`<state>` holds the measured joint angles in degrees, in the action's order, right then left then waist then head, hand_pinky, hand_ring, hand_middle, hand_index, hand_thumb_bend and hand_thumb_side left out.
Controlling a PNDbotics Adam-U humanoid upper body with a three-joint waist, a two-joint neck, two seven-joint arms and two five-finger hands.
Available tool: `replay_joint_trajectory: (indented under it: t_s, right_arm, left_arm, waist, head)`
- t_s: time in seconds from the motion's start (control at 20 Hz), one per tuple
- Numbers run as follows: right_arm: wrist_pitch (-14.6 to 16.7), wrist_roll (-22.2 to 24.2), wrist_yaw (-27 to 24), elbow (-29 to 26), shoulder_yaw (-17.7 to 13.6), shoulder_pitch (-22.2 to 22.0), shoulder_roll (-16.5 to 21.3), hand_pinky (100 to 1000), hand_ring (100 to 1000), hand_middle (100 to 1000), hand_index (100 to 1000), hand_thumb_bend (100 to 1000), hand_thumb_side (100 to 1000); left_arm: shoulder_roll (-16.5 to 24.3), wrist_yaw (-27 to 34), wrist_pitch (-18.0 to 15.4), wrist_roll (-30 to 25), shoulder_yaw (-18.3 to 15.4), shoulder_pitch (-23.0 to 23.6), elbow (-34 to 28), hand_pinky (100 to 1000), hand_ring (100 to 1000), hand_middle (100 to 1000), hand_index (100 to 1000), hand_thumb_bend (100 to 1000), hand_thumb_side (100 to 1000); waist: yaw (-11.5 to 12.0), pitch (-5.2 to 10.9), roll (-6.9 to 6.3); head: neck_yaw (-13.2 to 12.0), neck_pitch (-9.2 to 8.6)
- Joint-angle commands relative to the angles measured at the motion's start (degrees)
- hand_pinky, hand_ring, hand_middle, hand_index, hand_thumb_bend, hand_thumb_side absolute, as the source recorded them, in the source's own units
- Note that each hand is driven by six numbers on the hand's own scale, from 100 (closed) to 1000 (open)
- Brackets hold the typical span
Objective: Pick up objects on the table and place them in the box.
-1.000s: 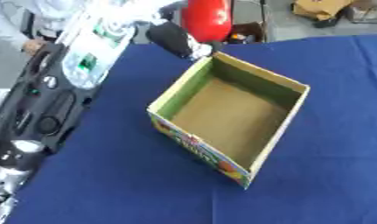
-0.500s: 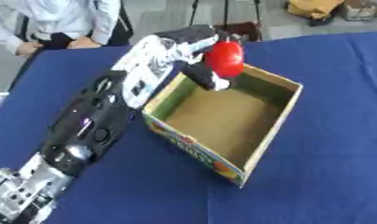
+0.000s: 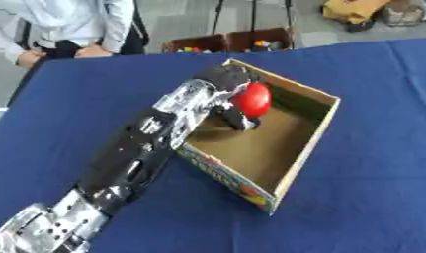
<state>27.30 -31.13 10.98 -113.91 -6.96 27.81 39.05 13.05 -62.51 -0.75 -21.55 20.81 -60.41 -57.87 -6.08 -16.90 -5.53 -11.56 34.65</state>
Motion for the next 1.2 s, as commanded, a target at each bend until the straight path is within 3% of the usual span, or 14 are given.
replay_joint_trajectory:
  t_s: [0.05,0.2,0.25,0.4,0.45,0.65,0.9,1.2]
  right_arm:
    - [-0.06,0.30,-0.38,-0.68,-0.26,0.80,0.95,763,751,709,725,100,1000]
    - [-0.13,0.26,-0.32,-0.68,-0.31,0.62,0.93,763,751,709,725,100,1000]
    - [-0.15,0.23,-0.29,-0.68,-0.32,0.56,0.95,763,751,709,725,100,1000]
    - [-0.18,0.18,-0.24,-0.68,-0.32,0.49,1.01,763,751,709,725,100,1000]
    - [-0.18,0.16,-0.22,-0.68,-0.34,0.46,1.03,763,751,709,725,100,1000]
    - [-0.19,0.08,-0.18,-0.68,-0.41,0.37,1.08,763,751,709,725,100,1000]
    - [-0.24,-0.04,-0.13,-0.68,-0.53,0.12,1.05,763,751,709,725,100,1000]
    - [-0.33,-0.30,0.14,-0.68,-0.78,-0.44,1.26,762,751,709,725,100,1000]
  left_arm:
    - [-0.19,-1.36,-1.38,-0.07,0.14,-0.63,0.78,225,560,586,749,100,395]
    - [-0.74,-1.98,-3.24,-1.85,0.81,-0.20,1.76,289,683,654,812,100,433]
    - [-0.87,-2.09,-3.84,-2.86,0.99,-0.13,1.91,359,752,720,863,100,468]
    - [-0.96,-2.28,-5.47,-6.36,1.19,-0.07,1.80,568,835,810,951,100,560]
    - [-0.94,-2.20,-5.74,-7.40,1.13,-0.04,1.65,658,870,856,995,170,611]
    - [-0.83,-1.65,-6.26,-10.00,0.65,0.24,-0.11,834,944,940,1000,292,717]
    - [-0.08,2.17,-4.76,-9.77,-0.96,0.60,-5.90,887,974,956,1000,391,811]
    - [3.79,10.45,-1.76,-5.75,-4.58,0.93,-18.16,805,907,897,1000,399,873]
  waist:
    - [0.03,0.65,-0.42]
    - [0.14,0.63,-0.48]
    - [0.20,0.64,-0.48]
    - [0.38,0.69,-0.41]
    - [0.44,0.72,-0.39]
    - [0.74,0.84,-0.26]
    - [1.24,0.98,-0.06]
    - [2.01,1.13,0.07]
  head:
    - [-0.20,-0.47]
    - [-0.12,-0.53]
    - [-0.11,-0.52]
    - [-0.13,-0.41]
    - [-0.13,-0.40]
    - [-0.01,-0.31]
    - [0.18,-0.34]
    - [1.07,0.15]
